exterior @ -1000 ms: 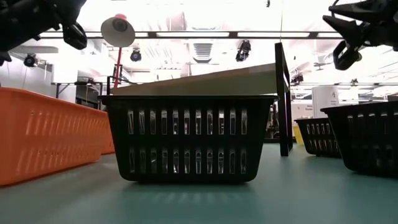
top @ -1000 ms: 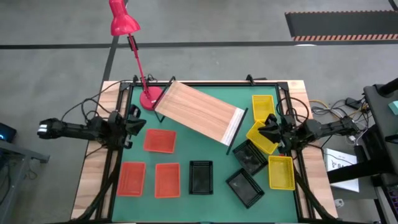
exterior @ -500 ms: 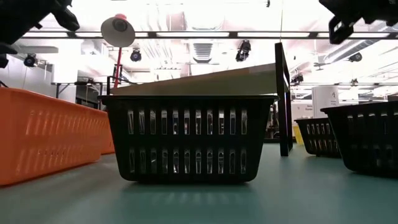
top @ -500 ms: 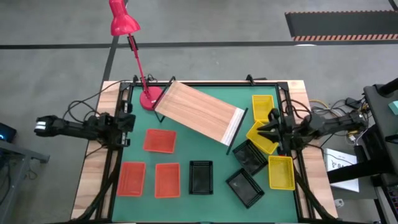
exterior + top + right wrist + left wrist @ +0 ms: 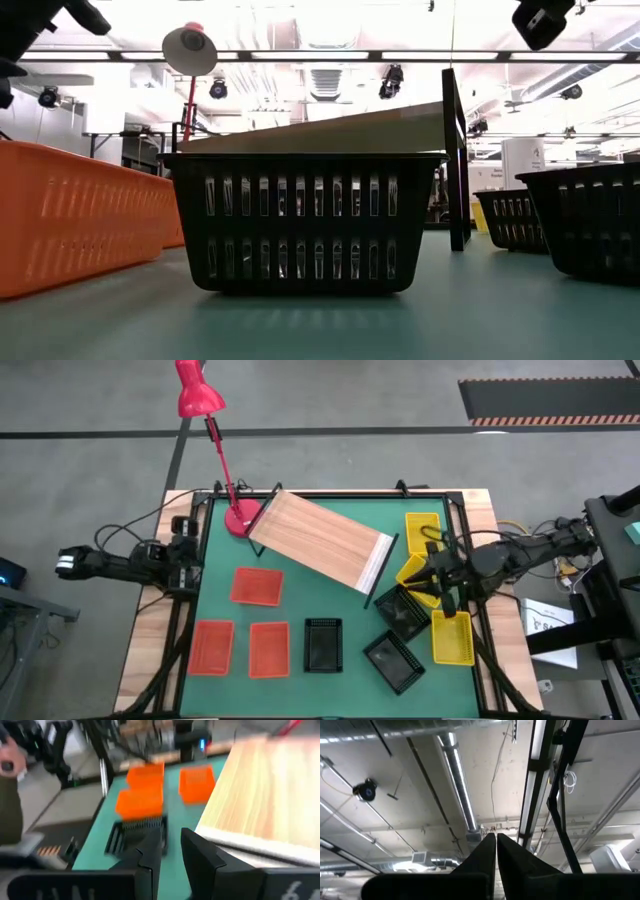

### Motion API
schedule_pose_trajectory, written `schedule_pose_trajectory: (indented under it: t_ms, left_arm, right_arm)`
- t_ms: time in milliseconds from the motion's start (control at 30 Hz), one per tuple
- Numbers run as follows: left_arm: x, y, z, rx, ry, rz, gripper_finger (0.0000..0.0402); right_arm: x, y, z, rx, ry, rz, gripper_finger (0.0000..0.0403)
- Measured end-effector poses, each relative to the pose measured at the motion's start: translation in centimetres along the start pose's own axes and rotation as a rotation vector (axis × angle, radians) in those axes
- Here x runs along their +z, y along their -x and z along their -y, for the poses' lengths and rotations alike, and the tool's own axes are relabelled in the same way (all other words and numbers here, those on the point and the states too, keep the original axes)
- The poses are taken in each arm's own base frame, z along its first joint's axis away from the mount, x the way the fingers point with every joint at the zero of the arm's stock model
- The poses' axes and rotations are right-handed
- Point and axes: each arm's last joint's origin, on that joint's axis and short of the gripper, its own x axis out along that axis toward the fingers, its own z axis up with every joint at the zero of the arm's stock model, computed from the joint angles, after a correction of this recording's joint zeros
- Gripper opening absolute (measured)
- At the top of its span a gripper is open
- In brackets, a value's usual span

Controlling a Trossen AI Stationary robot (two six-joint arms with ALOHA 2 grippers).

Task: Stack baskets on shelf by color
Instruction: Put the bottom yellow bin on the shelf

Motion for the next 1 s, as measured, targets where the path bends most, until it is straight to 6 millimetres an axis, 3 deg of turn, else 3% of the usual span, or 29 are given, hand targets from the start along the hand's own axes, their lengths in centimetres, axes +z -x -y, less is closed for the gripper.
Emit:
schedule_pose_trajectory:
  t_ms: [367,667,1000]
  left_arm:
    - [1.1,0.2,-0.2,0.018,-0.18,0.074,0.0001]
    - [1.5,0.3,-0.3,0.028,-0.259,0.099,0.0001]
    - [1.4,0.3,-0.3,0.027,-0.263,0.097,0.0001]
  right_arm:
    - [0.2,-1.6,-2.1,-0.12,-0.209,-0.408,0.0068]
    - [-1.5,-1.8,-4.9,-0.14,-0.423,-0.627,0.0068]
    - [-5.1,-0.7,-10.0,-0.113,-0.471,-0.786,0.0071]
